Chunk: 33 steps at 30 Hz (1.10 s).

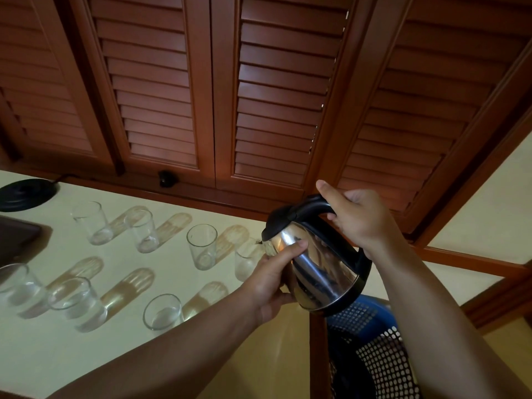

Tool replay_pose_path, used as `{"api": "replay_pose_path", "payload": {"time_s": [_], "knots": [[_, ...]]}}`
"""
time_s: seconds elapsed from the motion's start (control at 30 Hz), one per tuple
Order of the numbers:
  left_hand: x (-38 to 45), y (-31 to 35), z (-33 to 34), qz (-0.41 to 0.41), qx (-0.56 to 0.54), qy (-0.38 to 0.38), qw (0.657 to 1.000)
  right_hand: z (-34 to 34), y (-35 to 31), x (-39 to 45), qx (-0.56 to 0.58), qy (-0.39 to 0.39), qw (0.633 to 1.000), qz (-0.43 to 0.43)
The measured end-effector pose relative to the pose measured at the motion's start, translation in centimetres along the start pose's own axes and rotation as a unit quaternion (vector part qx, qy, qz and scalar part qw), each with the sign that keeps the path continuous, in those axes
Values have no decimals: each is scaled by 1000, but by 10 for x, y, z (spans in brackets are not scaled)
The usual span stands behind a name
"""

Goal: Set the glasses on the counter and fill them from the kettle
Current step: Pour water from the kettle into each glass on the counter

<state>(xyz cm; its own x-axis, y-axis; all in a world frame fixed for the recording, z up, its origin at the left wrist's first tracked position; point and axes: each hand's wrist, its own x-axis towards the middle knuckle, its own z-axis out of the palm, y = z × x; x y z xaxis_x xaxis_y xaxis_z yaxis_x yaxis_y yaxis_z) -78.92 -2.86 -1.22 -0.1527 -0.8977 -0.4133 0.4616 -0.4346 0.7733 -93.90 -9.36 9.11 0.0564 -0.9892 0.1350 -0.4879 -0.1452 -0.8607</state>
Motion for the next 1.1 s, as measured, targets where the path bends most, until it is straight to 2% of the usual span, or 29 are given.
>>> {"api": "replay_pose_path", "payload": {"time_s": [0.7, 1.1], "knots": [[-10, 5, 4, -3, -9, -1, 1000, 1, -10, -2, -2, -10, 1000, -6], [-16, 10, 3, -11, 66, 20, 998, -2, -4, -10, 27, 12, 999, 21]]}}
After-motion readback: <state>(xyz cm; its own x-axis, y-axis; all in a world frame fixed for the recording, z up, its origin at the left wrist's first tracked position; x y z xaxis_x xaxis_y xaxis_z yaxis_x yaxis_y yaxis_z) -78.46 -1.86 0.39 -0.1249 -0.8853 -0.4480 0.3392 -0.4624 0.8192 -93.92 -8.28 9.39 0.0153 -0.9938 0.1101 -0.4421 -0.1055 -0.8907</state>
